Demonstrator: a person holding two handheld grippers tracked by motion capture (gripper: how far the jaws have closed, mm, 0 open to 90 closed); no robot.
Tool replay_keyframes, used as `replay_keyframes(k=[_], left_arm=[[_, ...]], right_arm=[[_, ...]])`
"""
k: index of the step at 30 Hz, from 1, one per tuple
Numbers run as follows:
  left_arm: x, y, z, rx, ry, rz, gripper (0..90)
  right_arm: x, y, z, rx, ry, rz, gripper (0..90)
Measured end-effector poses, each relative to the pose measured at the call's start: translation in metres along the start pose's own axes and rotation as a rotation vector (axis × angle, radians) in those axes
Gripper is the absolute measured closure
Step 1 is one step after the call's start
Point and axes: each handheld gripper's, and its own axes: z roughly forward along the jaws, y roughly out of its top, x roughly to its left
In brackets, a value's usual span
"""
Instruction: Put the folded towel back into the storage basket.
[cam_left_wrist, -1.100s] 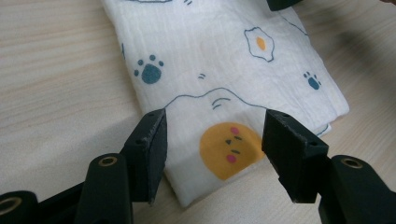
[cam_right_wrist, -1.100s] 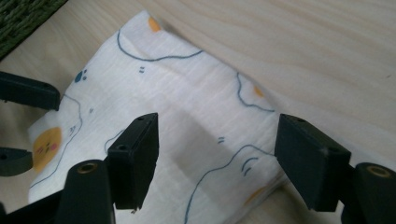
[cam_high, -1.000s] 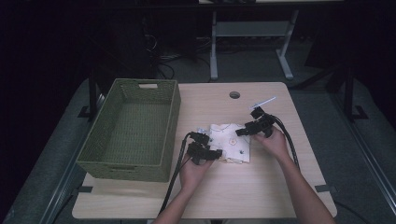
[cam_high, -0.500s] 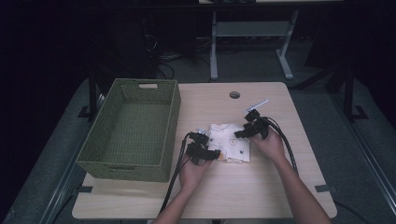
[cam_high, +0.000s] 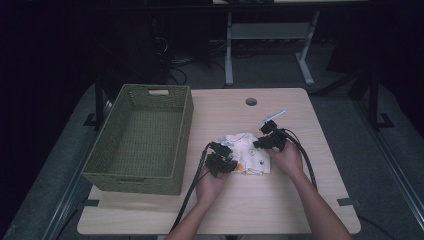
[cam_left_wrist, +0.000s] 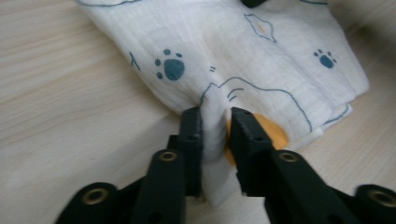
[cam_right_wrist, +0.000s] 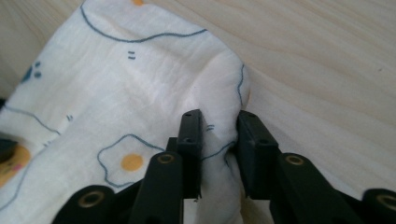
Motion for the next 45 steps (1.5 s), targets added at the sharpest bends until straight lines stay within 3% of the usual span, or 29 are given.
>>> replay_keyframes(k=[6,11,17,25,34,38,45], left_arm=[[0.007,0.000,0.000,0.000,-0.054,-0.045,83.0],[0.007,0.001,-0.003,-0.006,-0.069,-0.039,83.3],[0.007,0.003,-0.014,-0.032,-0.106,-0.045,83.7],[0.013,0.010,-0.035,-0.083,-0.169,-0.063,83.9],[0.015,0.017,-0.052,-0.122,-0.243,-0.082,84.0],[0.012,0.020,-0.058,-0.127,-0.257,-0.067,84.0],[0.013,0.018,-0.059,-0.101,-0.227,-0.053,84.0]], right_arm=[[-0.020,-0.009,-0.001,-0.037,0.174,0.158,79.4],[-0.029,-0.019,-0.003,-0.072,0.256,0.216,80.2],[-0.030,-0.019,-0.011,-0.080,0.291,0.228,80.6],[-0.029,-0.016,-0.026,-0.134,0.350,0.260,80.6],[-0.031,-0.015,-0.043,-0.173,0.368,0.269,80.6],[-0.031,-0.016,-0.048,-0.176,0.374,0.274,80.6],[-0.029,-0.017,-0.040,-0.152,0.370,0.278,80.5]])
